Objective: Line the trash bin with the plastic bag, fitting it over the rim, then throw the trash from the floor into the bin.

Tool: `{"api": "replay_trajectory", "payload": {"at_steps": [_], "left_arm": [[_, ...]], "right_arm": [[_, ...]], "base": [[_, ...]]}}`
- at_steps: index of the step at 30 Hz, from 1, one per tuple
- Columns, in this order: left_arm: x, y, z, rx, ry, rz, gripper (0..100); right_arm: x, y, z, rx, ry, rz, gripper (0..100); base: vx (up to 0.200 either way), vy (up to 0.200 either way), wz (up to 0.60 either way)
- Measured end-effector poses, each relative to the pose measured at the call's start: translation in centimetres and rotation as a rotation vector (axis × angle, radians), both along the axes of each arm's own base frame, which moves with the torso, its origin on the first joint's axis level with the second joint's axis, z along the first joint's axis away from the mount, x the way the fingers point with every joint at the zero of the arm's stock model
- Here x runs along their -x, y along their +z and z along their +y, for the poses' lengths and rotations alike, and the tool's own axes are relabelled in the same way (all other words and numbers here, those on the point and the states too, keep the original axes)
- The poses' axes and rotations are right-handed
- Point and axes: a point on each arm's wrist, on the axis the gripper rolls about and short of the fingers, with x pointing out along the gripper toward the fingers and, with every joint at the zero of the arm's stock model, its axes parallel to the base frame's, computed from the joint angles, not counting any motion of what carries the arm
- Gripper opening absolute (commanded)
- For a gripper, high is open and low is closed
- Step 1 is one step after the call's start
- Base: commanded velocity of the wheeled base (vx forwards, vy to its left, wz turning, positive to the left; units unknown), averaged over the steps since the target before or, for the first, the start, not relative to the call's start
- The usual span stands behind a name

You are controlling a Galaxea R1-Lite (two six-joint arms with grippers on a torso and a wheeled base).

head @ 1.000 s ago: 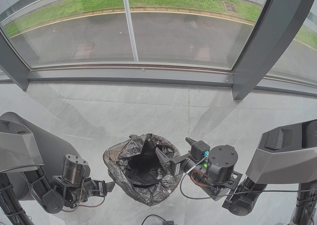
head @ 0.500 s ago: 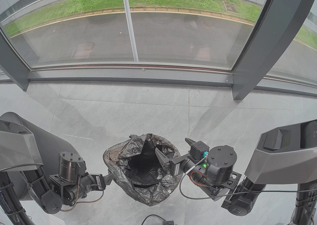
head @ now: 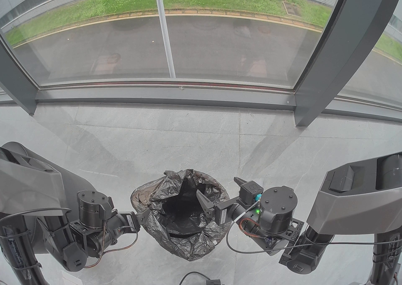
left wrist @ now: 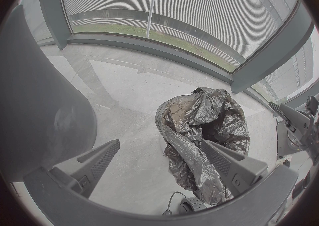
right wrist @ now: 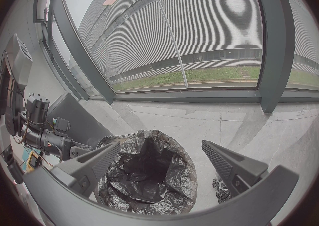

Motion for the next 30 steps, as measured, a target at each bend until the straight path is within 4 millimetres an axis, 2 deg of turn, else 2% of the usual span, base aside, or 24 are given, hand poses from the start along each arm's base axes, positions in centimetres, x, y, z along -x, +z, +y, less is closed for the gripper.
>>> {"api": "replay_trajectory", "payload": {"at_steps": [6,15,16,30], "left_arm": [[-0.1,-1.2,-0.2,0.004,-0.001,0.011,100],[0.4,-1.5,-1.2,0.083,0.011,0.043,100],[0.4,-1.5,-1.3,0.087,0.009,0.044,0],[0.5,-1.8,-1.8,0.095,-0.003,0.055,0]], "right_arm": [[-0.1,-0.3,0.0,0.005,-0.001,0.005,100],[-0.1,-0.4,0.0,0.007,-0.002,0.006,100],[-0.1,-0.4,0.1,0.007,-0.001,0.006,100],[-0.2,-0.4,0.0,0.008,-0.005,0.006,100]], "base": [[0.000,0.000,0.00],[0.000,0.000,0.00],[0.000,0.000,0.00],[0.000,0.000,0.00]]}}
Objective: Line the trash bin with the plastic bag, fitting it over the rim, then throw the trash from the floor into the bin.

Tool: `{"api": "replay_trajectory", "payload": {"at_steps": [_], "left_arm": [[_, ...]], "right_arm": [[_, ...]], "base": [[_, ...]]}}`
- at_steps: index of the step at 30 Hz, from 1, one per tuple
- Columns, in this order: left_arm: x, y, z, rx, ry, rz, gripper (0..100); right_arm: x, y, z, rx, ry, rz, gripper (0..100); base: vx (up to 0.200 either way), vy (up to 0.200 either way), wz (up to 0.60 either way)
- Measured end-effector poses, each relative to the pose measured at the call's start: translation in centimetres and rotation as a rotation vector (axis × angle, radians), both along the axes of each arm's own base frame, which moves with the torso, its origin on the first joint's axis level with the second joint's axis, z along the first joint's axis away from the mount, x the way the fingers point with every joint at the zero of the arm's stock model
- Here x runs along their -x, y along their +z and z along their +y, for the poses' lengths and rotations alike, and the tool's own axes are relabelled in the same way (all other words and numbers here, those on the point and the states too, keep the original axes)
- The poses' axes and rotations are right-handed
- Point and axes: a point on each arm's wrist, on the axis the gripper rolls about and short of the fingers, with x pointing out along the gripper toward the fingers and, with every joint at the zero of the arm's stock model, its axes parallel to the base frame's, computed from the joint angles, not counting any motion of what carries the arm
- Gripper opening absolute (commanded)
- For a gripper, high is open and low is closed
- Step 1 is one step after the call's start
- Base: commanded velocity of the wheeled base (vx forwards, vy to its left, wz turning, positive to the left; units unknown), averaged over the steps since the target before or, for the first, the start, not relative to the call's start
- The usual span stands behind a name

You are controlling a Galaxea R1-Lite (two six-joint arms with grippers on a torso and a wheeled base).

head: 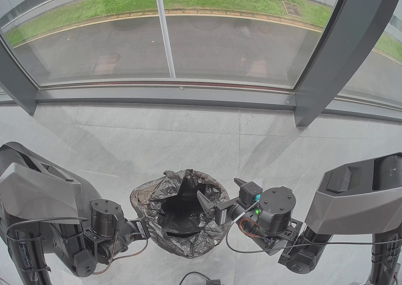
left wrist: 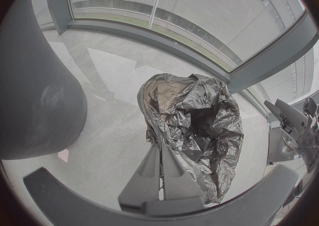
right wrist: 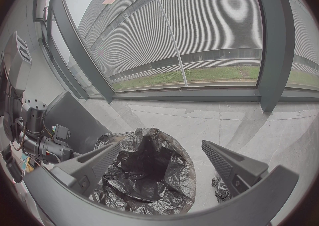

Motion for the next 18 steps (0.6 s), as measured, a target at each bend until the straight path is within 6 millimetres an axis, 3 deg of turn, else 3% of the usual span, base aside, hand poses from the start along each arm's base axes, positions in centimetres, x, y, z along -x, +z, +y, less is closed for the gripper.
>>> {"api": "replay_trajectory", "payload": {"at_steps": [9,18], "left_arm": [[0.6,0.0,-0.1,-0.004,-0.011,0.013,0],[2.8,-0.4,0.9,-0.043,-0.018,0.086,0]], "right_arm": [[0.0,0.0,0.0,0.001,-0.002,-0.001,100],[-0.1,0.1,0.0,0.000,-0.003,-0.005,100]], "base": [[0.000,0.000,0.00],[0.000,0.000,0.00]]}}
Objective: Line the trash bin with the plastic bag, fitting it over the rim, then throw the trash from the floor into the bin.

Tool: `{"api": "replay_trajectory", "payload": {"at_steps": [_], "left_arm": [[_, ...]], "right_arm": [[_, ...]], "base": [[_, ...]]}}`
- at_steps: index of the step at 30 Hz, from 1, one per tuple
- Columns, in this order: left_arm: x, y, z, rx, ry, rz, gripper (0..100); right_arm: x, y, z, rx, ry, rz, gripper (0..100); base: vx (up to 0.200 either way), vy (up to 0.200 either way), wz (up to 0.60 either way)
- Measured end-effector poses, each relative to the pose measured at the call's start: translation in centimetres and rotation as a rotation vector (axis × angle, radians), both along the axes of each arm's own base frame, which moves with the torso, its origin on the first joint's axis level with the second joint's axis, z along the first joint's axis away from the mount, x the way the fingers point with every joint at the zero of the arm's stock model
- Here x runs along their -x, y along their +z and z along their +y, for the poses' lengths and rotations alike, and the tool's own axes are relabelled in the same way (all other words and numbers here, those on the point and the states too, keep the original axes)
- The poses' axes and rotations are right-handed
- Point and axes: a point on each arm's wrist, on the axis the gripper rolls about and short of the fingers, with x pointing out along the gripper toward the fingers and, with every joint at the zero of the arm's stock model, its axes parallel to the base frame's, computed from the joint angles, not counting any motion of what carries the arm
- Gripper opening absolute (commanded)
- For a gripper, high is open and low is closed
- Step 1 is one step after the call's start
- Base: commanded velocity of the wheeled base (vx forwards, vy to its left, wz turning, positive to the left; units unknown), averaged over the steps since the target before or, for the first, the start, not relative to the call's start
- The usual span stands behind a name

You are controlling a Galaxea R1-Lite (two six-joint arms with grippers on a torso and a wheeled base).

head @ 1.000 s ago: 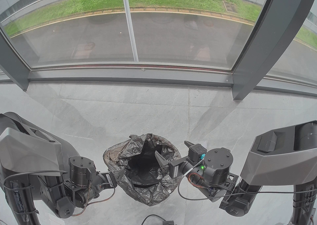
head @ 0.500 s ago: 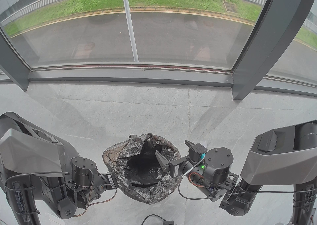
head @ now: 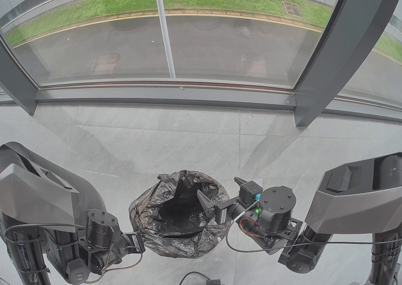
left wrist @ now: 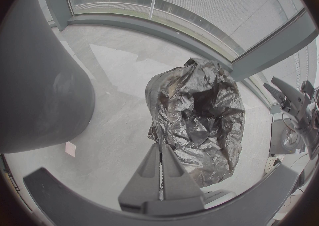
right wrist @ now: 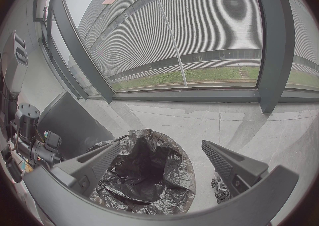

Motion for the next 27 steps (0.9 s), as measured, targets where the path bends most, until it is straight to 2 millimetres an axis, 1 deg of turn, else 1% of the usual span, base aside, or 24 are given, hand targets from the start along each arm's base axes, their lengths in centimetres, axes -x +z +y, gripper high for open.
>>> {"api": "replay_trajectory", "payload": {"at_steps": [4,12,19,22,27], "left_arm": [[0.7,-0.3,0.4,-0.017,0.000,0.034,0],[1.2,-1.5,0.3,-0.013,-0.042,0.102,0],[0.4,-2.4,0.0,0.007,-0.050,0.066,0],[0.3,-3.3,0.1,-0.003,-0.043,0.084,0],[0.0,-4.0,0.4,-0.012,-0.026,0.101,0]], "right_arm": [[0.0,0.0,0.0,0.001,0.000,0.000,100],[0.0,0.0,0.0,0.001,0.000,0.000,100],[0.0,0.0,0.0,0.001,0.000,0.000,100],[0.0,0.0,0.0,0.001,0.001,0.000,100],[0.0,0.0,0.0,0.001,0.001,0.000,100]], "base": [[0.000,0.000,0.00],[0.000,0.000,0.00],[0.000,0.000,0.00],[0.000,0.000,0.00],[0.000,0.000,0.00]]}}
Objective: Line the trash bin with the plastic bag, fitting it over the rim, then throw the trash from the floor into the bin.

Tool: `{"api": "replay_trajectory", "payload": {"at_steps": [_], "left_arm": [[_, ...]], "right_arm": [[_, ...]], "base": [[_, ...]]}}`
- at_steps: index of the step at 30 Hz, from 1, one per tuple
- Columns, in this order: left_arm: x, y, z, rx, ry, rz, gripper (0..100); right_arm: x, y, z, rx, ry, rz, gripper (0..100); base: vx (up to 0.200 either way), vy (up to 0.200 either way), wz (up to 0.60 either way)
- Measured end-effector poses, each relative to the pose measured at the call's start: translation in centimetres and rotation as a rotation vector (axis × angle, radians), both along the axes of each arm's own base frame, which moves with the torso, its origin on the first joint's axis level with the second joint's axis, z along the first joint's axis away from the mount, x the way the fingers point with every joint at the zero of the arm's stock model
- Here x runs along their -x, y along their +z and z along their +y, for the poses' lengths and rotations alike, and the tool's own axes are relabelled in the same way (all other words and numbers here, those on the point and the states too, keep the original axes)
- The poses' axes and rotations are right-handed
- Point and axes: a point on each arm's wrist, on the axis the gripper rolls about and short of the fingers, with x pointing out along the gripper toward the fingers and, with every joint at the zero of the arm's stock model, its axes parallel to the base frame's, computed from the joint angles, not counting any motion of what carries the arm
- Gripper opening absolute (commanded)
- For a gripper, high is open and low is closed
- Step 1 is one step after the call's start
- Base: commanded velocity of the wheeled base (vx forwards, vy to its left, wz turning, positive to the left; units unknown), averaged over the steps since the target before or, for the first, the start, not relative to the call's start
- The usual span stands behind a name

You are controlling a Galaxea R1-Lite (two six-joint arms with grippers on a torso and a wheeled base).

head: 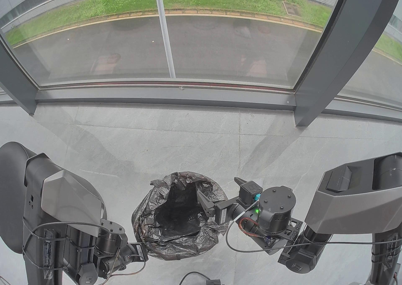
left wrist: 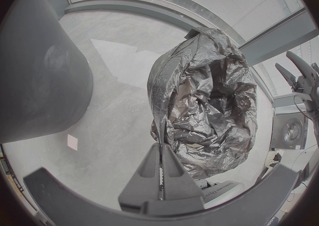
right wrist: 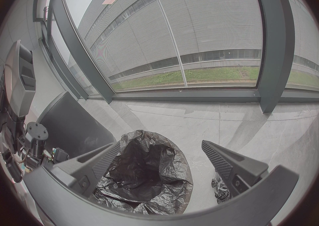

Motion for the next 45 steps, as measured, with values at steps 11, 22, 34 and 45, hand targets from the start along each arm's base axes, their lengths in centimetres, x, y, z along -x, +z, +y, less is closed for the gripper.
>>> {"api": "replay_trajectory", "payload": {"at_steps": [11,22,34,45], "left_arm": [[-0.9,-0.4,0.1,0.009,0.019,-0.013,0],[-1.5,-0.4,-0.3,0.023,0.013,-0.035,100],[-1.5,-0.4,-0.3,0.028,0.019,-0.036,100],[-2.4,-0.4,-0.4,0.040,0.030,-0.062,100]], "right_arm": [[0.0,0.0,0.0,0.001,0.001,0.001,100],[0.1,-0.2,0.0,0.007,0.001,0.004,100],[0.0,-0.3,0.0,0.007,0.001,0.005,100],[0.0,-0.3,0.0,0.007,0.001,0.005,100]], "base": [[0.000,0.000,0.00],[0.000,0.000,0.00],[0.000,0.000,0.00],[0.000,0.000,0.00]]}}
